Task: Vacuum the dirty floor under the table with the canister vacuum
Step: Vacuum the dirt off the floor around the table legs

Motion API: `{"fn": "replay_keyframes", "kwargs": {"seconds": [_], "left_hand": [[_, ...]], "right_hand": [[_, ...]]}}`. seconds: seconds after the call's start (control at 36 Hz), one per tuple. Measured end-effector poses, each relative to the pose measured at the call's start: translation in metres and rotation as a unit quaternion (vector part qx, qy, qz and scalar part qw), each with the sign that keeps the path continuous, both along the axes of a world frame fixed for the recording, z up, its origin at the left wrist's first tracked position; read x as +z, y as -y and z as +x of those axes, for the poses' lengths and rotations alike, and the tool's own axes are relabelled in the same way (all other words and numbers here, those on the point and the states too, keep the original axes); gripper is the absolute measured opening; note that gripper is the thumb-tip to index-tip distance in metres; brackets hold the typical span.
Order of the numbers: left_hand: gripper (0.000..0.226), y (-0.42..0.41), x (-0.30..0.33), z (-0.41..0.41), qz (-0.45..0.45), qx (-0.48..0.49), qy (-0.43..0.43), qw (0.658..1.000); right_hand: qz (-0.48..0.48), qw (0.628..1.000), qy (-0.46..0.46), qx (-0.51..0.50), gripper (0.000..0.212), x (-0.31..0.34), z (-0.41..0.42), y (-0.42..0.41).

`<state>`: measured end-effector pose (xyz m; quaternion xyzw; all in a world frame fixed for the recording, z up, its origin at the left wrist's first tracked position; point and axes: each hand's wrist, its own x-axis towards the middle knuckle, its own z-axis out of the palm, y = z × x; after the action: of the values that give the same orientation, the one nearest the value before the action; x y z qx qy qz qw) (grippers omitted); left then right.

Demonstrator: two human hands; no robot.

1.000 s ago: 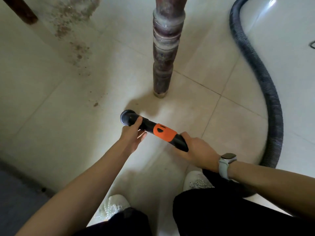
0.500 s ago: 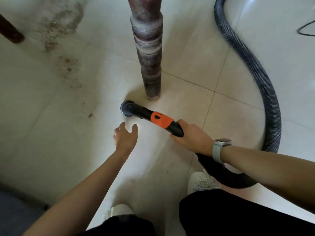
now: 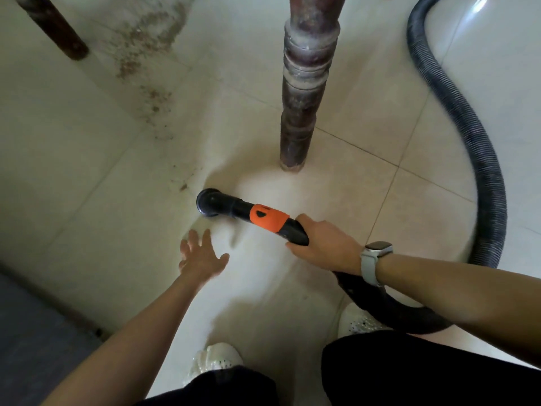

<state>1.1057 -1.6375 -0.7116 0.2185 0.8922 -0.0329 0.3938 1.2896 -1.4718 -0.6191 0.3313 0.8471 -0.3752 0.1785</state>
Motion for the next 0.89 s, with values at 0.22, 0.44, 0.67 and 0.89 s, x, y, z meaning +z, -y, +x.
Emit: {"fn": "replay_keyframes", "kwargs": {"seconds": [0.22,0.44,0.67,0.89], "left_hand": [[0.074,0.009,-0.004,-0.003,0.031,0.003,-0.007,0.999],[0.073,0.029,-0.007,-0.014,0.024,0.014,-0.028,0.999],[0.083,0.062,-0.011,-0.021,0.008,0.054,-0.065,0.996],[0.088,0.058,-0.011,-0.018,0.017,0.087,-0.051,0.995]], "right_hand": [[0.035,0.999,-0.001,-0.026,0.033,0.000,-0.005,-0.001],[0.015,1.000,-0.010,0.002,0.028,0.000,-0.040,0.004],[0.088,0.994,-0.022,0.059,0.029,-0.001,-0.042,0.018],[0.119,0.983,-0.013,0.139,0.029,-0.006,-0.047,0.034]]}}
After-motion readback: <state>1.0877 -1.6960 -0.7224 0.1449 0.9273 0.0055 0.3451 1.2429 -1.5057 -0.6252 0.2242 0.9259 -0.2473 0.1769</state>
